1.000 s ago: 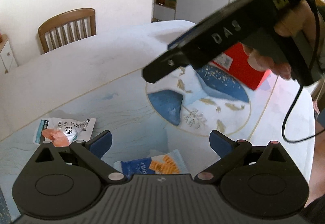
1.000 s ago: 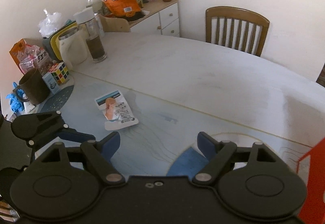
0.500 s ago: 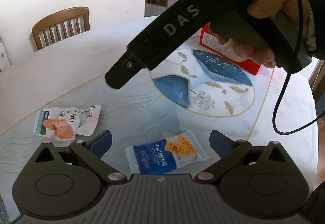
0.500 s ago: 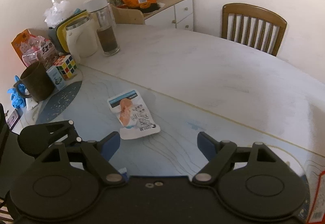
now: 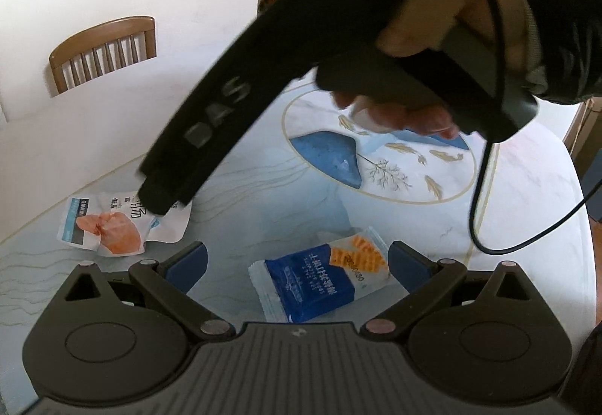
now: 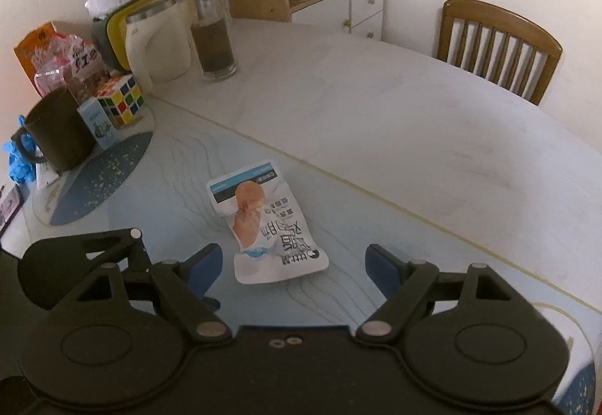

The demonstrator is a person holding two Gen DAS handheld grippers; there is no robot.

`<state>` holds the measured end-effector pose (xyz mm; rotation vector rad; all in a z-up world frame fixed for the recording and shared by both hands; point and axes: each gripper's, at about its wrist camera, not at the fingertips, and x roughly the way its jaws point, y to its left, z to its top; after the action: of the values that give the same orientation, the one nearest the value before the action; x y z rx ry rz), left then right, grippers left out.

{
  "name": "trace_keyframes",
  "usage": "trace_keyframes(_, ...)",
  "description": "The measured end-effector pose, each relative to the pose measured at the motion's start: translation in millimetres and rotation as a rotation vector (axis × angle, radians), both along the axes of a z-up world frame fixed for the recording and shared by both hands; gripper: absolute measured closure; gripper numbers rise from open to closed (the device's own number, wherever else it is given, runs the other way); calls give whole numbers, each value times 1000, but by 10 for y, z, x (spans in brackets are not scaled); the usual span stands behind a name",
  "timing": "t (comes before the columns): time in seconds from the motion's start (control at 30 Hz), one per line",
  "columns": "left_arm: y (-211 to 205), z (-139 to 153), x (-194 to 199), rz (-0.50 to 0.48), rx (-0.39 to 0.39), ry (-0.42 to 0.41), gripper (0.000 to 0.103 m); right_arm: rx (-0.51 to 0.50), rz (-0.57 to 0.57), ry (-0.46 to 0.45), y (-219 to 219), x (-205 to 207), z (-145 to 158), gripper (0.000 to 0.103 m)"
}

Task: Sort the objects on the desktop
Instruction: 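Grasp the blue cracker packet with the left tool while the right tool grasps the white sausage packet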

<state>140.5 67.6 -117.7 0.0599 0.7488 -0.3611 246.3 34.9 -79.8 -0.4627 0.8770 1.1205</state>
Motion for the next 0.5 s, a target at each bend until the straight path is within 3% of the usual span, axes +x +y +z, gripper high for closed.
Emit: trace_keyframes(0.5, 25, -87, -15, 15, -39, 5, 0, -35, 104, -19, 523, -39, -287, 19)
